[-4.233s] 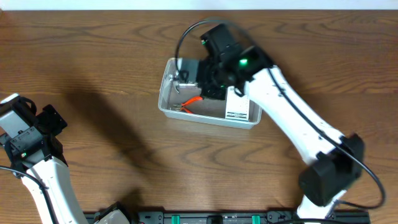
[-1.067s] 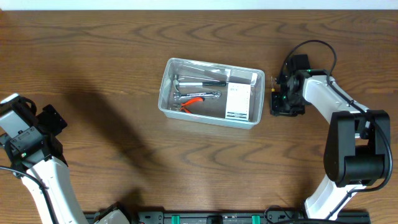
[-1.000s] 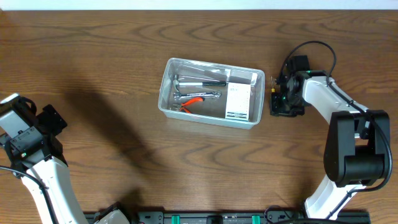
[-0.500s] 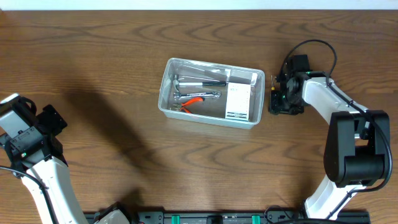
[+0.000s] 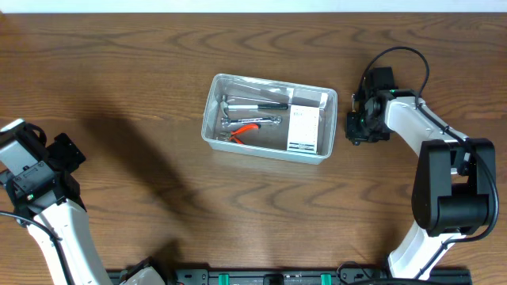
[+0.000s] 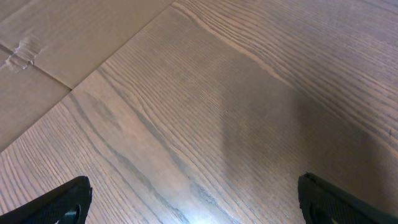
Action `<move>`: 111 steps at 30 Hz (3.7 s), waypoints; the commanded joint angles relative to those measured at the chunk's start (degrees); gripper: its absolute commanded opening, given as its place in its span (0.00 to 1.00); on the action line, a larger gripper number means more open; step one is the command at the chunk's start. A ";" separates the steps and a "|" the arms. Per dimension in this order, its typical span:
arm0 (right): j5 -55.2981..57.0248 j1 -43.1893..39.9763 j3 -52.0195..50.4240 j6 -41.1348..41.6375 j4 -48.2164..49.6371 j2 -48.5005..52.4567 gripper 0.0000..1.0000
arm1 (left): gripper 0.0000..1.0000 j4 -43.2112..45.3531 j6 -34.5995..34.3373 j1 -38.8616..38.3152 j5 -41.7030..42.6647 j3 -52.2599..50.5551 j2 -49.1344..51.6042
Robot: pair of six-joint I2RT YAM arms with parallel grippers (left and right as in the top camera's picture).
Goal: Pack container
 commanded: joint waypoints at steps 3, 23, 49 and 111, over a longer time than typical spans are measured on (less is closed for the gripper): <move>-0.20 0.02 -0.20 -0.79 -0.63 2.95 0.01 | 0.98 -0.15 0.55 0.28 0.17 0.50 0.22; -6.21 12.13 26.84 -19.45 -12.26 -20.74 0.01 | 0.98 -0.15 0.55 0.28 0.17 0.50 0.22; -10.29 26.91 19.43 -64.30 -6.23 4.00 0.01 | 0.98 -0.15 0.55 0.28 0.17 0.50 0.22; 5.25 12.28 28.17 -16.44 -8.39 -23.71 0.60 | 0.98 -0.17 0.55 0.28 0.17 0.50 0.22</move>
